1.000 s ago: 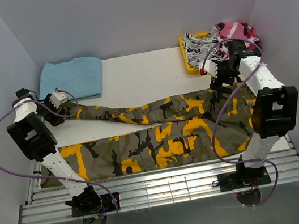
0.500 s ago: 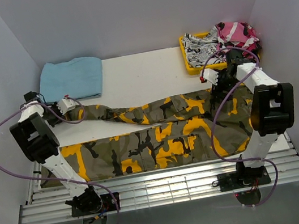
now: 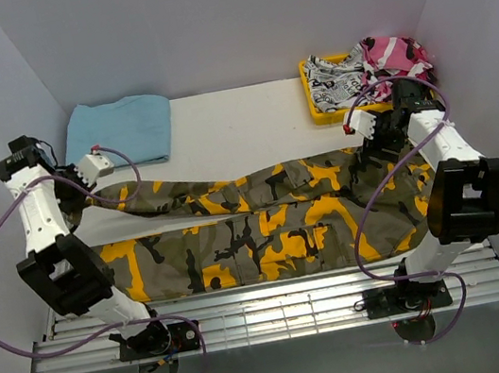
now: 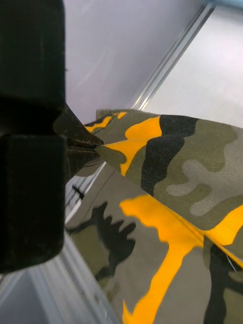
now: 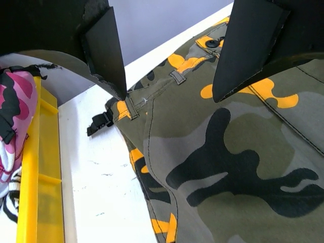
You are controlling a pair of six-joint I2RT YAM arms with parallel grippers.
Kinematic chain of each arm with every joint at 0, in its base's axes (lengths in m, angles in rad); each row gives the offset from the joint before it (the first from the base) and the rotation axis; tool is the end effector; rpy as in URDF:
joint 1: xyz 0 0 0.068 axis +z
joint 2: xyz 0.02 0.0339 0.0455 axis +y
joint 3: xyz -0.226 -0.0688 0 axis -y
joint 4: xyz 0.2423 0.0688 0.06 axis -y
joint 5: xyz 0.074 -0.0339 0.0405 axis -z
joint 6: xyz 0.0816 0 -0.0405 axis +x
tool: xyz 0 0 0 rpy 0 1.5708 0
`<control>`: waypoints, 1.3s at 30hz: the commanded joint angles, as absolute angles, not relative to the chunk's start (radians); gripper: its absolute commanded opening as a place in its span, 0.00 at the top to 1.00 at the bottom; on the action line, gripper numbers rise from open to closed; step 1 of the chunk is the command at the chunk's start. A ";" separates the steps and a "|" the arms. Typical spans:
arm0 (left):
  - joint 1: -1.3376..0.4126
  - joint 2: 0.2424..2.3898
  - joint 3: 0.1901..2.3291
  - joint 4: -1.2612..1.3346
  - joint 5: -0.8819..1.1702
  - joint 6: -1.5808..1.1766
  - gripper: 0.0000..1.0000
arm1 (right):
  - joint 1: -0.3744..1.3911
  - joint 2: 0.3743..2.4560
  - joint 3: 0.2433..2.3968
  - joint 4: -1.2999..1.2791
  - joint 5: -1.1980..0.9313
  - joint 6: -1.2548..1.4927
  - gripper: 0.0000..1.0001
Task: Fold and stack the trousers
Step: Flatten the trousers out
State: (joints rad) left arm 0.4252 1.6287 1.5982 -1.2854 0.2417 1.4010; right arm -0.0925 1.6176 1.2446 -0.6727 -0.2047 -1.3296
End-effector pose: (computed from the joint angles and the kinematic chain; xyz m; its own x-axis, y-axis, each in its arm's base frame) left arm 0.2957 0.1124 0.2434 -0.4895 0.8288 -0.2709 0.8105 0.5471 0.2094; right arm 0.3552 -0.0163 0.1737 -0.1951 -0.9368 -0.2905 -0.8393 0.3127 -0.4448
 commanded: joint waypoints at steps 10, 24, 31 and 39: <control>0.393 2.560 2.496 -1.306 0.330 0.790 0.55 | -0.103 1.654 1.269 -0.698 -0.203 -1.322 0.25; 0.503 1.976 1.789 -0.897 0.610 1.196 0.31 | -0.104 1.638 1.267 -0.710 -0.212 -1.342 0.24; 0.545 2.025 1.798 -0.937 0.649 0.981 0.37 | -0.106 1.609 1.258 -0.709 -0.247 -1.327 0.25; 0.542 1.959 1.483 -0.663 0.713 0.611 0.34 | -0.107 1.605 1.253 -0.710 -0.275 -1.304 0.25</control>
